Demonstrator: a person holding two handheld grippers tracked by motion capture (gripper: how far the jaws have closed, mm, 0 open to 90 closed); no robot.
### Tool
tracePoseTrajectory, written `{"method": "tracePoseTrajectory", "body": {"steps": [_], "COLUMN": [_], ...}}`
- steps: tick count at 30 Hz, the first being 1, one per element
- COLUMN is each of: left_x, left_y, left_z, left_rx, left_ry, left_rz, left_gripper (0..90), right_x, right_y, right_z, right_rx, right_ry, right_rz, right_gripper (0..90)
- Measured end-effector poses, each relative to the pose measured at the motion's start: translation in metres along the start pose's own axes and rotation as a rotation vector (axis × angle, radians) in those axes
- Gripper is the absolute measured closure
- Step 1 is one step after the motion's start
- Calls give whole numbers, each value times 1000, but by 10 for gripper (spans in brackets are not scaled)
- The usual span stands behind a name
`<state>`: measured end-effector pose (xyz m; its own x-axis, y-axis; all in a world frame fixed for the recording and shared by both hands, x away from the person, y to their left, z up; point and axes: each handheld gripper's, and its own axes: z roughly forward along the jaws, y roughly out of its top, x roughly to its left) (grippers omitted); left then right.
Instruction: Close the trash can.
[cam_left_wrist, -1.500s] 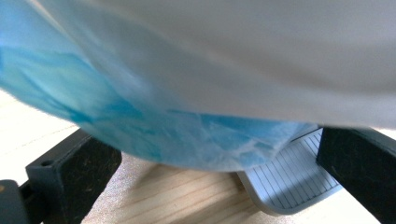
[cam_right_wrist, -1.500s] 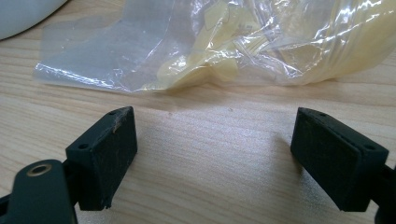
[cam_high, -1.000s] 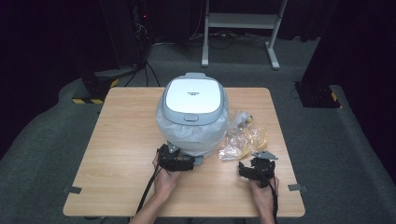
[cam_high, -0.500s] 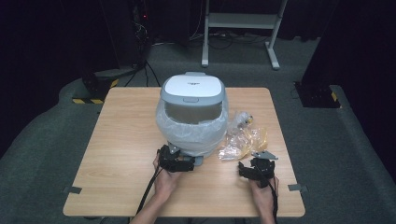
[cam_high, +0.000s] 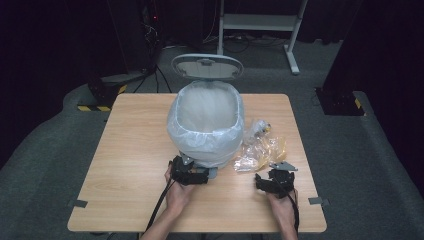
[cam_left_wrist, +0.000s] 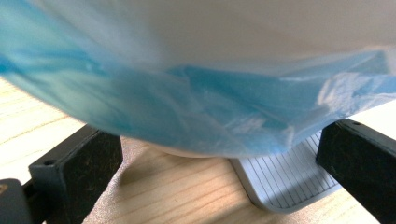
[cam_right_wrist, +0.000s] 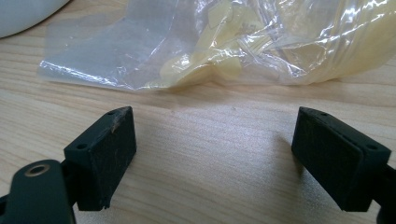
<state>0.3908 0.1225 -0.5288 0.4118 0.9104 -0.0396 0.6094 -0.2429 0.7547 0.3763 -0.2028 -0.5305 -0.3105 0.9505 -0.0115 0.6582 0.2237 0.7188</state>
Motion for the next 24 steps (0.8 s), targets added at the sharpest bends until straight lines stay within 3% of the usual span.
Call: {"method": "tracePoseTrajectory", "body": {"steps": [6,7,9,12,16,18,24], "left_x": [0,2,4,2,0,2,4], "left_y": [0,0,1,0,0,0,1], "left_z": [1,0,2,0,1,0,1], "left_rx": [-7,12,5,11,-12,11,15], "left_ry": [-5,-14,-31,-10,-3,-10,-25], "left_rz": [-16,-4,-32,-1,-23,-1,-13], "left_gripper": [8,8,8,8,8,8,8], "right_x": [-1,-1,-1,0,2,2,6], "right_y": [-3,-4,-6,-9,-11,-11,-6], "right_z": [-4,-5,-7,-10,-17,-21,-30], "right_rx": [1,1,-5,-14,-35,-50,-87], "right_ry": [16,17,18,27,40,48,71], "right_rz": [-15,-10,-10,-20,-22,-22,-19], "right_gripper": [148,156,176,195,204,207,209]}}
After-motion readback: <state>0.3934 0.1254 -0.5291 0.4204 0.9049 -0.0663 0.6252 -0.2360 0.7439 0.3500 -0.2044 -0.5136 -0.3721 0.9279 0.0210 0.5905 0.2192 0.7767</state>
